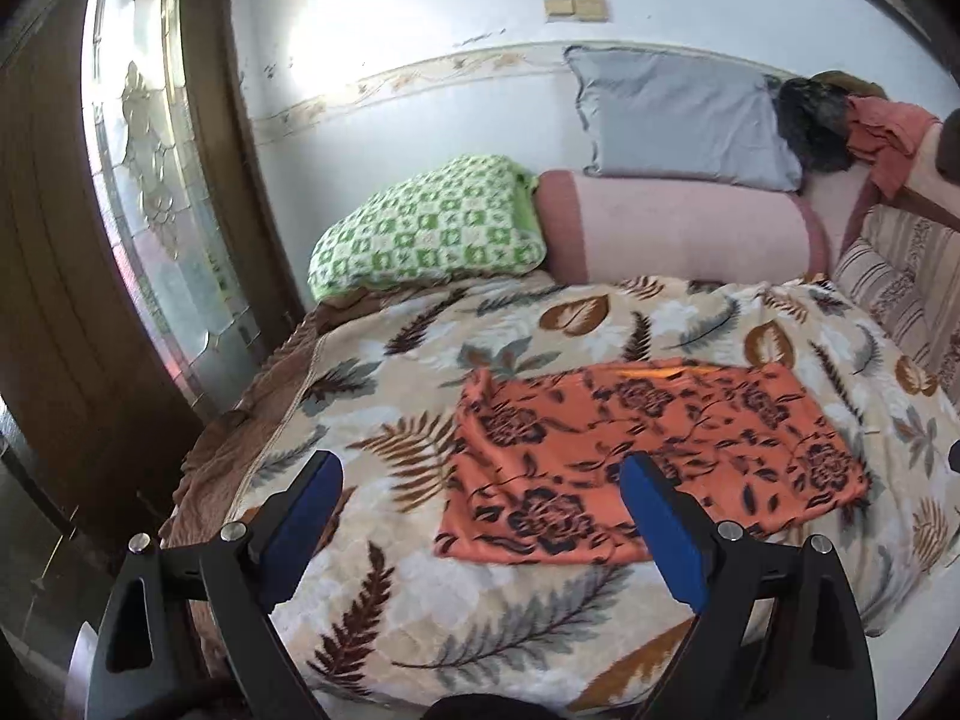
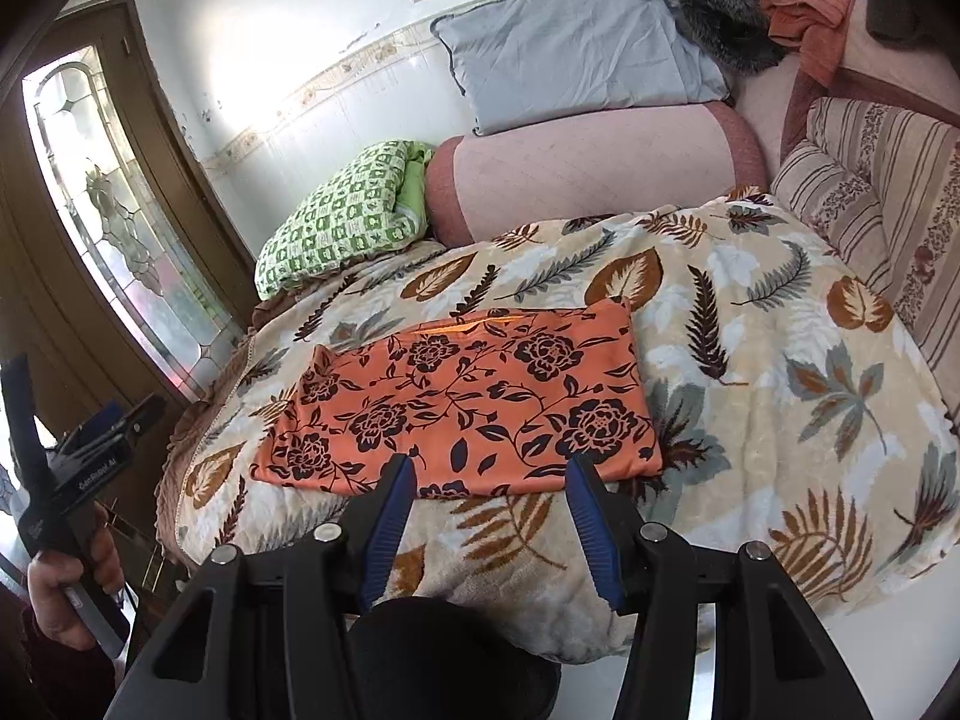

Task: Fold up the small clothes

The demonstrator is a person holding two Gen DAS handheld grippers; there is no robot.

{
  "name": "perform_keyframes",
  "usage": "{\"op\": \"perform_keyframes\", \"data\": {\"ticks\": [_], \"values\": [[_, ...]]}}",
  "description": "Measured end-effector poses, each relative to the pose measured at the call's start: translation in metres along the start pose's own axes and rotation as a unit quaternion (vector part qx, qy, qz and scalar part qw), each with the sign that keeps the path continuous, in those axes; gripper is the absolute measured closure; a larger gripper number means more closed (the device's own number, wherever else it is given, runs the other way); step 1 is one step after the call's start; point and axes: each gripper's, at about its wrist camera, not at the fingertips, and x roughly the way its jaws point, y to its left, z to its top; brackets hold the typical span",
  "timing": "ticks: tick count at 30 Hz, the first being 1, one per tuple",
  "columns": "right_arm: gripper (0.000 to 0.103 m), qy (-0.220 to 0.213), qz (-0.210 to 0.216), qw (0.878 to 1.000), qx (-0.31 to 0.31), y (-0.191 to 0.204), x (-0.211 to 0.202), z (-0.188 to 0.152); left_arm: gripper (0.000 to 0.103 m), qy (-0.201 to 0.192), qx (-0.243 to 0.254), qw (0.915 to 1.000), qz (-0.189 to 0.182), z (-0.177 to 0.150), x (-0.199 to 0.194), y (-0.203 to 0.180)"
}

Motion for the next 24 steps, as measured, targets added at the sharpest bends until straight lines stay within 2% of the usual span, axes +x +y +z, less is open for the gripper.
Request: {"op": "perform_keyframes", "data": {"ticks": [4,9,12,16,20,24], "values": [[0.047,0.026,-0.007,1.000,0.014,-0.004,0.034,-0.001,0.009,0.029,-0.009,0.9992,0.025,-0.009,0.026,0.021],[0.047,0.054,-0.006,0.997,0.055,-0.027,0.076,-0.008,0.009,0.074,0.008,0.9970,0.021,-0.012,0.058,0.025],[0.047,0.066,0.006,0.994,0.089,-0.046,0.098,-0.014,0.009,0.088,0.029,0.9954,0.027,-0.010,0.078,0.022],[0.047,0.087,0.033,0.984,0.154,-0.075,0.124,-0.025,0.009,0.105,0.013,0.9941,0.024,-0.007,0.109,0.016],[0.047,0.103,0.033,0.981,0.164,-0.088,0.137,-0.034,0.009,0.137,-0.004,0.9905,0.015,-0.010,0.145,-0.002],[0.047,0.102,0.045,0.973,0.204,-0.106,0.148,-0.041,0.009,0.165,0.000,0.9862,0.007,-0.015,0.174,-0.025]]}}
